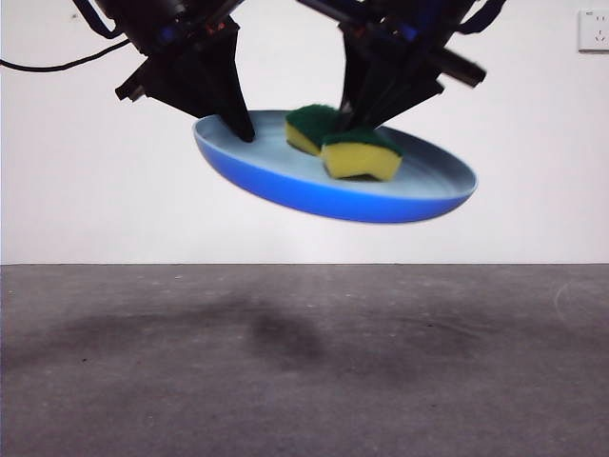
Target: Pick up the plate,pick up the cloth,clean the plate with the cloth
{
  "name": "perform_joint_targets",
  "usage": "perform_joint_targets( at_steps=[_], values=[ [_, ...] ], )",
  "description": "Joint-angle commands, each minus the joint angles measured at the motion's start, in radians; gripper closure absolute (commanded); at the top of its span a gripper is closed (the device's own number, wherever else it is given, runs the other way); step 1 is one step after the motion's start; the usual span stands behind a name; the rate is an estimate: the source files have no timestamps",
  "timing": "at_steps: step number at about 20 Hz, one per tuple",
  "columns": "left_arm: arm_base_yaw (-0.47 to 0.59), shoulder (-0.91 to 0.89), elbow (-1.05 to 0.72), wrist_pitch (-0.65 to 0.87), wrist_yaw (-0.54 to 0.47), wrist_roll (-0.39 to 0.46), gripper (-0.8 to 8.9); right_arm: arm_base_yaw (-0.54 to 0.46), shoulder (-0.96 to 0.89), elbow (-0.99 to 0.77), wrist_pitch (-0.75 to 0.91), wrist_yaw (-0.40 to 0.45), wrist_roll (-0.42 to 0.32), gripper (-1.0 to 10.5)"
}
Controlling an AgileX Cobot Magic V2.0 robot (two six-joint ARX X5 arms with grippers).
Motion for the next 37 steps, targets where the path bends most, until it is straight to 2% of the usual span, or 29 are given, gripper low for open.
perform_joint_targets(
  at_steps=[1,5,9,10,12,15,16,19,23,25,26,29,31,33,35,37],
  values=[
    [-0.017,-0.001,0.002,0.034,0.056,-0.015,8.21,0.033,0.042,-0.003,0.01,-0.069,0.029,9.6],
    [-0.01,-0.001,0.002,0.039,0.051,-0.015,8.21,0.119,0.055,-0.003,-0.04,-0.068,0.026,9.6],
    [0.003,-0.001,0.002,0.037,0.052,-0.015,8.21,0.172,0.055,-0.003,-0.209,-0.038,0.0,9.6],
    [0.005,-0.001,0.002,0.034,0.053,-0.014,8.21,0.174,0.055,-0.003,-0.252,-0.008,-0.006,9.6],
    [0.013,-0.001,0.002,0.018,0.054,-0.014,8.21,0.174,0.055,-0.003,-0.339,0.104,-0.011,9.6],
    [0.014,-0.001,0.002,-0.034,0.053,-0.006,8.21,0.157,0.054,-0.003,-0.41,0.36,-0.01,9.6],
    [0.014,-0.001,0.002,-0.05,0.054,0.007,8.21,0.151,0.054,-0.003,-0.409,0.418,-0.01,9.6],
    [0.014,-0.001,0.002,-0.099,0.054,0.018,8.21,0.135,0.054,-0.003,-0.38,0.48,-0.009,9.6],
    [0.014,-0.001,0.002,-0.144,0.057,0.042,8.21,0.108,0.054,-0.003,-0.263,0.481,-0.009,9.6],
    [0.013,-0.001,0.002,-0.152,0.058,0.042,8.21,0.102,0.054,-0.003,-0.188,0.45,-0.009,9.6],
    [0.013,-0.001,0.002,-0.152,0.058,0.042,8.21,0.099,0.054,-0.003,-0.147,0.407,-0.009,9.6],
    [0.013,-0.001,0.002,-0.138,0.057,0.042,8.21,0.097,0.055,-0.003,-0.015,0.142,-0.008,9.6],
    [0.013,-0.001,0.002,-0.121,0.056,0.042,8.21,0.105,0.055,-0.003,0.0,-0.023,-0.008,9.6],
    [0.014,-0.001,0.002,-0.102,0.053,0.041,8.21,0.124,0.055,-0.003,-0.03,-0.137,-0.009,9.6],
    [0.014,-0.001,0.002,-0.087,0.052,0.039,8.21,0.142,0.055,-0.003,-0.106,-0.173,-0.01,9.6],
    [0.014,-0.001,0.002,-0.086,0.051,0.039,8.21,0.146,0.055,-0.003,-0.225,-0.162,-0.026,9.6]
  ],
)
